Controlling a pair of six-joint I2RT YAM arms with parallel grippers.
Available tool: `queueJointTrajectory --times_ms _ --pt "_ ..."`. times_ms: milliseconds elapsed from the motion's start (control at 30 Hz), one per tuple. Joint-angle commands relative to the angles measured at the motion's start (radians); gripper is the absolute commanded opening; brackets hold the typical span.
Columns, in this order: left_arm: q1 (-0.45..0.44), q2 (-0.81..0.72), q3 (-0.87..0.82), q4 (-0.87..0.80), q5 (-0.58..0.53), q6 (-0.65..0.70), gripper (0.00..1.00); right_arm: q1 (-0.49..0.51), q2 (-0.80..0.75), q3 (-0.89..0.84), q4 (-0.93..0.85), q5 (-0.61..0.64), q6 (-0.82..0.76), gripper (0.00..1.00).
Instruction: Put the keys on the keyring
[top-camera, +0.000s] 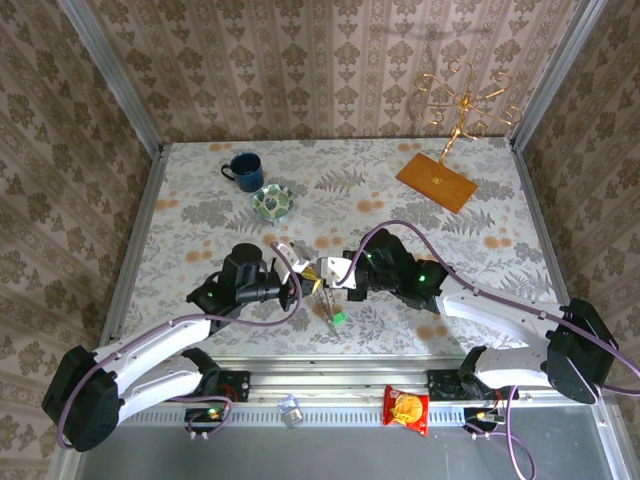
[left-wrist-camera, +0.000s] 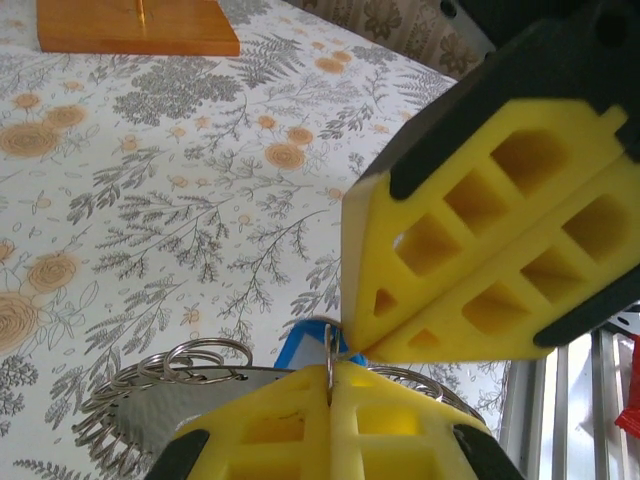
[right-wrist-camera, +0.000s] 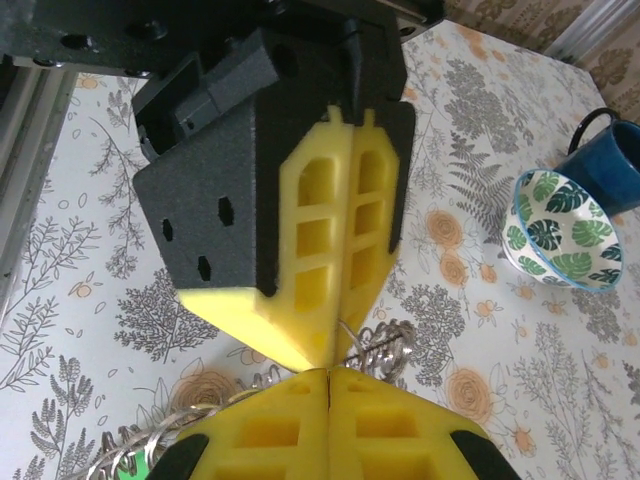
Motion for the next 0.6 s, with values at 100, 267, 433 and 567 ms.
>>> queueJointTrajectory --times_ms 100,267,433,567 --pt "-0.005 -0.034 -0.029 0.201 -0.028 -0.011 0.00 0.016 -0.011 0.002 -0.095 -0.108 0.038 0.32" --pt "-0.014 -0.052 -0.078 0.288 0.005 0.075 0.00 -0.087 -0.075 -0.015 -0.099 -0.264 0.152 0.35" --pt "-0.014 -0.048 -0.147 0.422 0.056 0.163 0.00 -0.210 -0.090 -0.026 -0.009 -0.415 0.278 0.35" --pt "-0.014 -0.028 -0.174 0.488 0.102 0.200 0.00 -0.224 -0.063 -0.021 0.059 -0.455 0.304 0.33"
